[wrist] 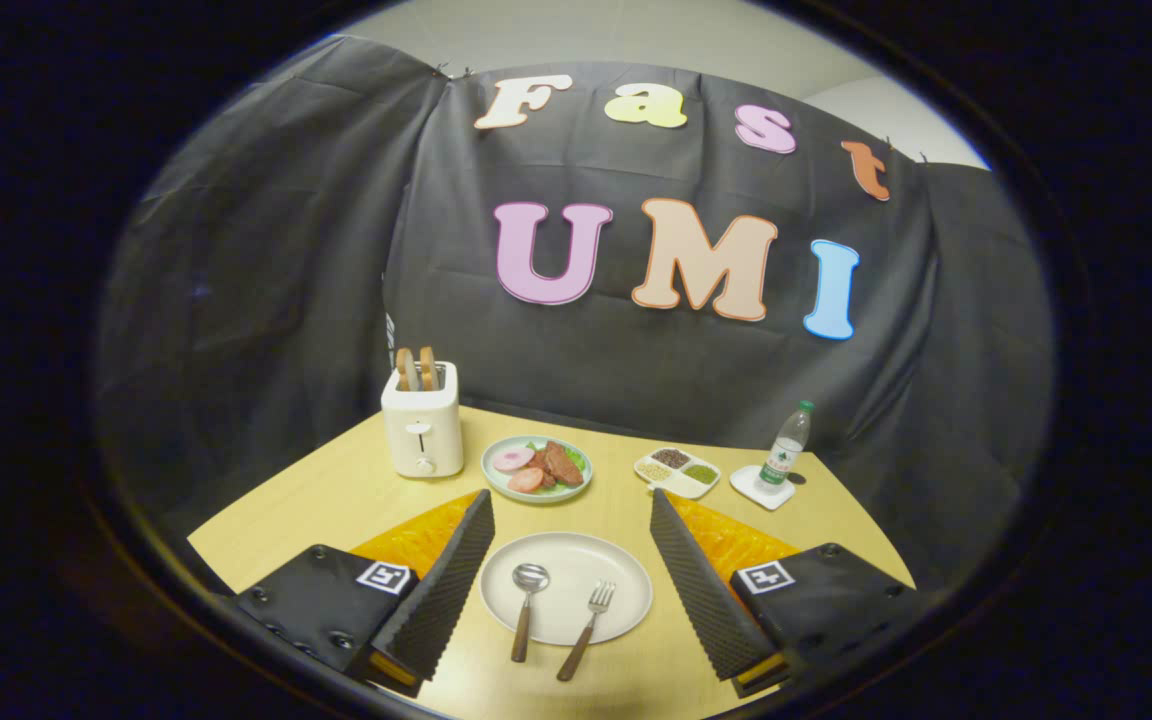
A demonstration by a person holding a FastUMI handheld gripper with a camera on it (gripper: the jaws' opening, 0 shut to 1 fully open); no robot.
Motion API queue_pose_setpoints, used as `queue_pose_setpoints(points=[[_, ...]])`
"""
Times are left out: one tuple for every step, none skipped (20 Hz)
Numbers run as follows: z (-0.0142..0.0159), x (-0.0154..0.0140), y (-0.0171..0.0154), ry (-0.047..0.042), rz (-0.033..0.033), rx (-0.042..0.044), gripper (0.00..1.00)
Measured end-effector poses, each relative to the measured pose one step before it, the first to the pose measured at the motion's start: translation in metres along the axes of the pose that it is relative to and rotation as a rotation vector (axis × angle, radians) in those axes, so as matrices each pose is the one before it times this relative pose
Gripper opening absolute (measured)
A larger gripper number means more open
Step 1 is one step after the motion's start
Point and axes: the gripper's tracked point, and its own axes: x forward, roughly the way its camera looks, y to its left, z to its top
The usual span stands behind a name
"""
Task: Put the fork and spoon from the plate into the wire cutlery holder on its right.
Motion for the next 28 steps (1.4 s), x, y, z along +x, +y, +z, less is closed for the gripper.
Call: queue_pose_setpoints(points=[[-0.00021, 0.00106, -0.00052, 0.01121, -0.00335, -0.00138, 1.0], [0.00059, 0.00014, -0.00033, 0.01044, -0.00282, -0.00005, 1.0], [-0.00174, 0.00098, -0.00173, 0.01304, -0.00712, 0.00288, 1.0], [0.0, 0.00109, -0.00125, 0.0126, -0.00663, 0.00305, 1.0], [-0.00258, 0.00229, -0.0015, 0.01646, -0.00827, 0.00315, 1.0], [-0.00292, 0.00311, -0.00179, 0.0217, -0.0094, -0.00023, 1.0], [-0.00446, 0.004, -0.00287, 0.0279, -0.01209, -0.00265, 1.0], [-0.00327, 0.00129, -0.00382, 0.02953, -0.01142, -0.00045, 1.0], [-0.00438, 0.00263, -0.00225, 0.02496, -0.00983, 0.00507, 1.0], [-0.00282, 0.00279, -0.00147, 0.03216, -0.00747, 0.01219, 1.0], [-0.00663, 0.00285, -0.00304, 0.03668, -0.01339, 0.02071, 1.0], [-0.00495, 0.0024, -0.0024, 0.037, -0.01203, 0.02639, 1.0], [-0.00485, 0.00431, -0.00223, 0.03901, -0.01056, 0.03194, 1.0], [-0.004, 0.00218, -0.0021, 0.04126, -0.01346, 0.03127, 1.0], [-0.00623, 0.00377, -0.0029, 0.04277, -0.01697, 0.02842, 1.0], [-0.00425, 0.00255, -0.00302, 0.04159, -0.01693, 0.02118, 1.0], [-0.0066, 0.00299, -0.00227, 0.04425, -0.01411, 0.01435, 1.0], [-0.00756, 0.00267, -0.00352, 0.0454, -0.01797, 0.00703, 1.0], [-0.00648, 0.00354, -0.00342, 0.0445, -0.01903, -0.00047, 1.0], [-0.00727, 0.00303, -0.00201, 0.04484, -0.0176, -0.00434, 1.0], [-0.01079, 0.00442, -0.00139, 0.05288, -0.01245, -0.00584, 1.0], [-0.00773, 0.0046, -0.00103, 0.04931, -0.01179, -0.00779, 1.0], [-0.00761, 0.00649, 0.00012, 0.05098, -0.01168, -0.00896, 1.0], [-0.00827, 0.00375, -0.0002, 0.0517, -0.01234, -0.00911, 1.0], [-0.00923, 0.00571, 0.00009, 0.04866, -0.0135, -0.01091, 1.0], [-0.00697, 0.00393, -0.00201, 0.04656, -0.01447, -0.00973, 1.0], [-0.00639, 0.00599, -0.00219, 0.04182, -0.01659, -0.00829, 1.0], [-0.00551, 0.00555, -0.00048, 0.03898, -0.00578, -0.00848, 0.98]])
